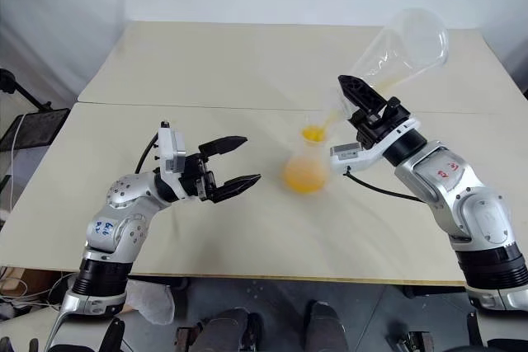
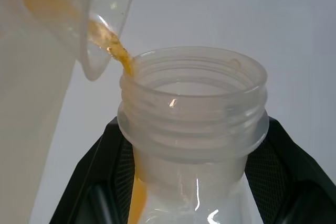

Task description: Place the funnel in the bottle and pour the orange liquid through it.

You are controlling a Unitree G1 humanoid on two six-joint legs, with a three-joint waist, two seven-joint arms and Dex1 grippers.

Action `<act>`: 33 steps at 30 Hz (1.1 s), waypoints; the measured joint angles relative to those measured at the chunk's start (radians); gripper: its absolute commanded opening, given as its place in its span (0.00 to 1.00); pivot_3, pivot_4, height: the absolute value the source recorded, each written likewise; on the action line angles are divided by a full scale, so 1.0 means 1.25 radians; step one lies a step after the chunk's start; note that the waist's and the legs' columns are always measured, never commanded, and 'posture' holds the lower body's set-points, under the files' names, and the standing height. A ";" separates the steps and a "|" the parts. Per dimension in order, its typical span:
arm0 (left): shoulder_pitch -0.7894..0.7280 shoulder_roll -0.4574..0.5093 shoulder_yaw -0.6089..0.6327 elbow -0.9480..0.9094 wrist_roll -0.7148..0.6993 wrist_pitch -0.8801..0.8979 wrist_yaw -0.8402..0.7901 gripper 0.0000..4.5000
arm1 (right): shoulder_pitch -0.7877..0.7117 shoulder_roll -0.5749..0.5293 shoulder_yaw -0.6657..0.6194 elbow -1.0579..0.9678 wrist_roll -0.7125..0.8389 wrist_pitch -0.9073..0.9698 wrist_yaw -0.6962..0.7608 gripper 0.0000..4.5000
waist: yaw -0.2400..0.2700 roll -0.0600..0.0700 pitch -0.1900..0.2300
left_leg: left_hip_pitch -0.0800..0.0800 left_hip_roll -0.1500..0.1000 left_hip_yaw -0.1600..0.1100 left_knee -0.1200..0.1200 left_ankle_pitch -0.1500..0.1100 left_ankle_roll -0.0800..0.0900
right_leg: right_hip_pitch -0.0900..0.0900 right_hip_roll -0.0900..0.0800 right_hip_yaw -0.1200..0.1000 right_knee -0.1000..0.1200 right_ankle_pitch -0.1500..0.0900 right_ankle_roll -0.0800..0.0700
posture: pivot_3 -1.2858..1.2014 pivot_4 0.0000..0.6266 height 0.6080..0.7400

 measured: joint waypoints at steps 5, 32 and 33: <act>0.000 -0.001 0.000 0.000 0.000 0.000 0.000 1.00 | 0.000 0.000 0.011 0.000 -0.002 -0.001 0.000 0.54 | 0.000 0.000 0.000 | 0.000 0.000 0.000 0.000 0.000 0.000 | 0.000 0.000 0.000 0.000 0.000 0.000 | 0.52 0.24 1.00; -0.015 -0.023 0.000 0.002 0.001 -0.007 0.003 1.00 | -0.004 -0.002 0.020 0.000 -0.046 0.006 -0.037 0.54 | 0.000 0.000 0.000 | 0.000 0.000 0.000 0.000 0.000 0.000 | 0.000 0.000 0.000 0.000 0.000 0.000 | 0.52 0.24 1.00; -0.015 -0.023 0.000 0.002 0.001 -0.007 0.003 1.00 | -0.004 -0.002 0.020 0.000 -0.045 0.006 -0.037 0.54 | 0.000 0.000 0.000 | 0.000 0.000 0.000 0.000 0.000 0.000 | 0.000 0.000 0.000 0.000 0.000 0.000 | 0.52 0.24 1.00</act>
